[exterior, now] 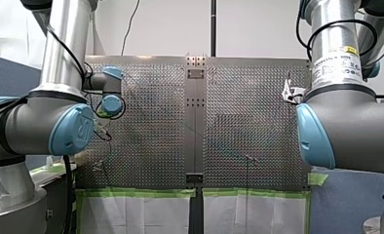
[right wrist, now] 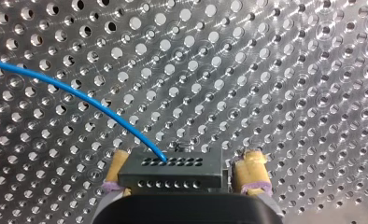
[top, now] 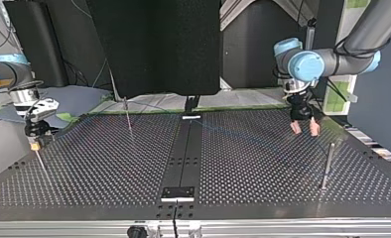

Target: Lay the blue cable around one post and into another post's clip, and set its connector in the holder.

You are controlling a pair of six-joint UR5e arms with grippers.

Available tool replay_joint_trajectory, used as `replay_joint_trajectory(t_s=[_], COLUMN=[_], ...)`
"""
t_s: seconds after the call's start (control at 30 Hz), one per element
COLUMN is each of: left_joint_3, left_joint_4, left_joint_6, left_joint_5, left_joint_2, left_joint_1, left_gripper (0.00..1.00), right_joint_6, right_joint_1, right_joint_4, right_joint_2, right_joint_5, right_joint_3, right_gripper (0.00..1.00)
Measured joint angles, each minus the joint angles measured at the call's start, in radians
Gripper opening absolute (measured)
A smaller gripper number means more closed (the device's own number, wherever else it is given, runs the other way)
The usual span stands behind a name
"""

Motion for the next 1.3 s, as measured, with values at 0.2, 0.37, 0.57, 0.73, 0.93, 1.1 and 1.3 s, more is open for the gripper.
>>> replay_joint_trajectory(t_s=[0.2,0.37,0.57,0.73,0.93,1.1,1.3], left_joint_3=[-0.057,-0.105,-0.128,-0.091,-0.032,0.015,0.066], left_joint_4=[0.034,0.028,-0.022,-0.069,-0.128,-0.175,-0.227], left_joint_6=[0.024,0.066,0.121,0.169,0.229,0.275,0.327], left_joint_5=[0.04,0.05,0.018,-0.023,-0.047,-0.084,-0.135], left_joint_2=[0.058,0.105,0.161,0.209,0.268,0.315,0.367], left_joint_1=[-0.009,-0.01,-0.012,-0.015,-0.012,-0.009,-0.008], left_gripper=[1.0,1.0,1.0,1.0,1.0,1.0,1.0], right_joint_6=[0.0,0.0,0.0,0.0,0.0,0.0,0.0], right_joint_1=[0.0,0.0,0.0,0.0,0.0,0.0,0.0], right_joint_4=[0.0,0.0,0.0,0.0,0.0,0.0,0.0], right_joint_2=[0.0,0.0,0.0,0.0,0.0,0.0,0.0], right_joint_5=[0.0,0.0,0.0,0.0,0.0,0.0,0.0], right_joint_3=[0.0,0.0,0.0,0.0,0.0,0.0,0.0], right_gripper=[1.0,1.0,1.0,1.0,1.0,1.0,1.0])
